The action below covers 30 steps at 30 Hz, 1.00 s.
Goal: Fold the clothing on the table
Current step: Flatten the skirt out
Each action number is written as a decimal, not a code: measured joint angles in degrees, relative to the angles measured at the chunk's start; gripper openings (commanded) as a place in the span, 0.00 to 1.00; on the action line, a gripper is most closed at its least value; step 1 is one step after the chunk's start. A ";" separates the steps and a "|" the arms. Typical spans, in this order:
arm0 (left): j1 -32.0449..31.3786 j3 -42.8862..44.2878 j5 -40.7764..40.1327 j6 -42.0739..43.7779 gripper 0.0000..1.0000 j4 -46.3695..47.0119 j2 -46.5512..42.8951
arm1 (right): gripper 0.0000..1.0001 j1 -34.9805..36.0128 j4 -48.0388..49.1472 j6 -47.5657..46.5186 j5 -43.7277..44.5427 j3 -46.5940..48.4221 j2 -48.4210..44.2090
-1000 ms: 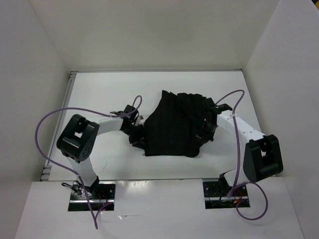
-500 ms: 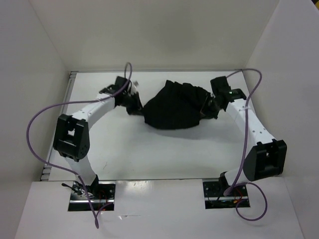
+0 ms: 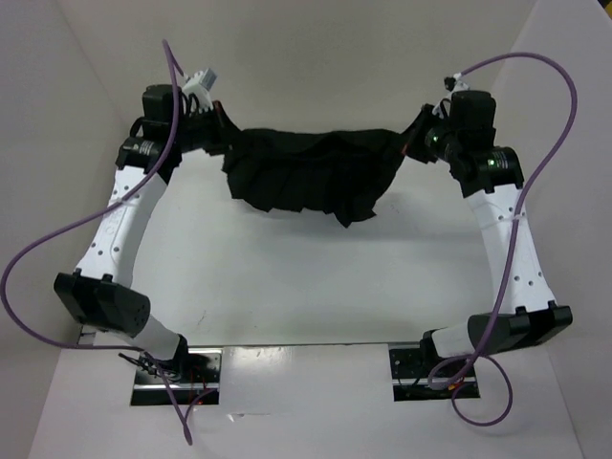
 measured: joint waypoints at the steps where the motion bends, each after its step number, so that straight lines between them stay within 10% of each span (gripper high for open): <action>1: 0.00 -3.06 0.35 0.20 0.00 0.11 -1.60 | 0.00 0.00 0.26 -0.07 -0.72 -2.73 -1.33; 9: 1.20 -20.72 -0.07 0.63 0.00 -5.53 -13.55 | 0.00 0.02 -0.13 -0.24 -6.56 -27.26 -15.39; 21: 2.60 21.84 1.14 0.33 0.00 -10.34 14.80 | 0.00 -7.34 6.58 0.90 -10.40 -5.81 4.42; 30: 2.03 11.80 -0.26 0.68 0.00 -12.68 12.50 | 0.00 -7.54 6.80 -1.27 -11.56 -10.58 2.29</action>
